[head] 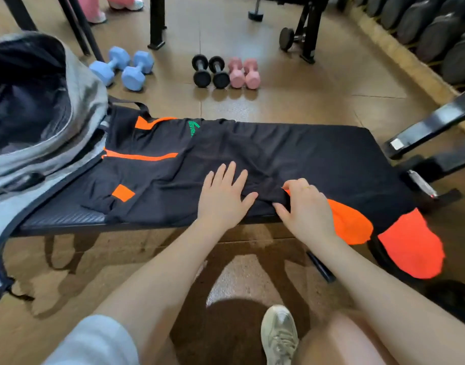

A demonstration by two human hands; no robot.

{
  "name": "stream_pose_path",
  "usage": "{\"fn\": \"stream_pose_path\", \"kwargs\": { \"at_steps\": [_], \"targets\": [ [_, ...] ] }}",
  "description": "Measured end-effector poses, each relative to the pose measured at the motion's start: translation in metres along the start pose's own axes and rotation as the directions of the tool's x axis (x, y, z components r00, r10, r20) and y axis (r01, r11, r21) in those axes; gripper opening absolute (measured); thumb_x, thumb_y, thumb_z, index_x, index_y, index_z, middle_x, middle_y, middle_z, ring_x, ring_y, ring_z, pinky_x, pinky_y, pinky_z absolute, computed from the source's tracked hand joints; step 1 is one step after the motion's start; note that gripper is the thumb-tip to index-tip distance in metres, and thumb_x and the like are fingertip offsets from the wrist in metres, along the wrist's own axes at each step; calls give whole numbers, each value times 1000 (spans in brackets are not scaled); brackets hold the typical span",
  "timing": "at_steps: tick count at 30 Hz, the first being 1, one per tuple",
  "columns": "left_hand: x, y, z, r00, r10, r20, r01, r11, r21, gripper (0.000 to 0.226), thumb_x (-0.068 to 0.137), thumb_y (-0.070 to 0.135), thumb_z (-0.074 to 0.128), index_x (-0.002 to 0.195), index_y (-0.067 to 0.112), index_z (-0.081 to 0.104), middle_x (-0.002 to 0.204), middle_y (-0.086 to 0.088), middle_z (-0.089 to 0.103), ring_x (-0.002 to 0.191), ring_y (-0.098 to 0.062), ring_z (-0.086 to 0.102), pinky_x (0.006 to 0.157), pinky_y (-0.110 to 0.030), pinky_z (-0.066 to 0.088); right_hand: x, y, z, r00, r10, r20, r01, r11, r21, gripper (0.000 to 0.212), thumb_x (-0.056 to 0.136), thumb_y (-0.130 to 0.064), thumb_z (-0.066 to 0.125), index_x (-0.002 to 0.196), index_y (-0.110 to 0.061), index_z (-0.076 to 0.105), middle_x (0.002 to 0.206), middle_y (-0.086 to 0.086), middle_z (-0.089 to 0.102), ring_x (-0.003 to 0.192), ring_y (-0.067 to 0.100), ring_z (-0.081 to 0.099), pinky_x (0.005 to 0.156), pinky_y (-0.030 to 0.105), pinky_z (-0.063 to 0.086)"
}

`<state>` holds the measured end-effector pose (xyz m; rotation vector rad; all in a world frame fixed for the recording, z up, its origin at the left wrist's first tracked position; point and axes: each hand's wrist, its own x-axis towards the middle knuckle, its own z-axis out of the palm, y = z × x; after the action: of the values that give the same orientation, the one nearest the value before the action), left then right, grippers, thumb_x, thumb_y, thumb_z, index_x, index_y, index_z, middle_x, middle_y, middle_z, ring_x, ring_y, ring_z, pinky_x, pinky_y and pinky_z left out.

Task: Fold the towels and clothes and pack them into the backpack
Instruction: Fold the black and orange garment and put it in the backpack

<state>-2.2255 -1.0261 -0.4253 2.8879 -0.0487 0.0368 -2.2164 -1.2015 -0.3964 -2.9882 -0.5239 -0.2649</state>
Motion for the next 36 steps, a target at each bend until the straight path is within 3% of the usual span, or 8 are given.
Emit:
{"fn": "stream_pose_path", "kwargs": {
  "at_steps": [6, 10, 17, 22, 25, 29, 32, 36],
  "targets": [
    [0, -7, 6, 998, 50, -34, -48, 998, 51, 78, 84, 70, 30, 148, 26, 17, 157, -5, 10, 144, -24, 8, 115, -39, 7, -21, 39, -6, 977, 203, 61, -188, 962, -196, 18, 81, -8, 58, 98, -6, 54, 96, 15, 54, 86, 39, 55, 64, 38, 36],
    [2, -6, 5, 999, 40, -1, -40, 995, 92, 90, 78, 79, 25, 149, 25, 8, 158, -4, 5, 144, -23, 5, 116, -40, 6, -19, 71, -16, 936, 337, 101, -337, 941, -16, 20, 80, -2, 48, 96, -8, 58, 98, 14, 56, 93, 39, 54, 74, 42, 43],
    [2, -3, 1, 1000, -7, -22, 10, 991, 137, 108, 62, 85, 13, 149, 21, 8, 157, -3, 11, 144, -22, 10, 115, -38, 9, 23, 114, -39, 923, 300, 239, -379, 817, 435, 26, 78, 3, 41, 78, -13, 62, 89, 7, 64, 89, 25, 54, 70, 29, 36],
    [7, 2, -7, 993, -92, 76, 81, 987, 140, 129, 46, 92, 14, 149, 17, -2, 158, -2, 2, 145, -20, 3, 117, -38, 8, 46, 147, -30, 950, 217, 225, -267, 938, 221, 13, 85, -16, 48, 90, -17, 60, 89, 4, 61, 89, 30, 57, 68, 33, 43],
    [9, 15, -18, 963, -180, 198, 143, 972, 188, 135, 44, 99, 18, 148, 18, -10, 157, -6, -7, 145, -21, -5, 117, -40, 2, 52, 157, -19, 949, 170, 266, -240, 937, 255, 10, 89, -25, 54, 94, -18, 58, 100, 6, 64, 90, 26, 58, 71, 32, 45],
    [19, 85, -24, 992, -95, -81, 106, 984, 143, 84, 87, 67, 22, 149, 11, 8, 157, -10, 6, 144, -25, 8, 116, -38, 10, 53, 165, -21, 953, -12, 301, -84, 950, 302, 30, 85, -40, 62, 103, -16, 56, 108, 4, 62, 99, 24, 57, 77, 32, 44],
    [41, 149, -9, 994, 107, -21, -108, 992, -60, 50, 98, 26, 39, 145, 12, 27, 154, -6, 23, 141, -20, 23, 113, -30, 19, 39, 169, -25, 946, -116, 302, 38, 967, 253, 41, 84, -31, 61, 120, -17, 48, 117, 4, 54, 106, 28, 55, 82, 37, 45],
    [59, 189, 22, 992, 121, 42, -115, 986, -121, 39, 94, 18, 46, 133, 11, 46, 142, -5, 43, 132, -21, 36, 105, -32, 29, 20, 190, -32, 952, -167, 258, 149, 985, 89, 41, 81, -21, 59, 117, -17, 41, 114, 5, 50, 100, 28, 56, 77, 35, 41]
  ]
}}
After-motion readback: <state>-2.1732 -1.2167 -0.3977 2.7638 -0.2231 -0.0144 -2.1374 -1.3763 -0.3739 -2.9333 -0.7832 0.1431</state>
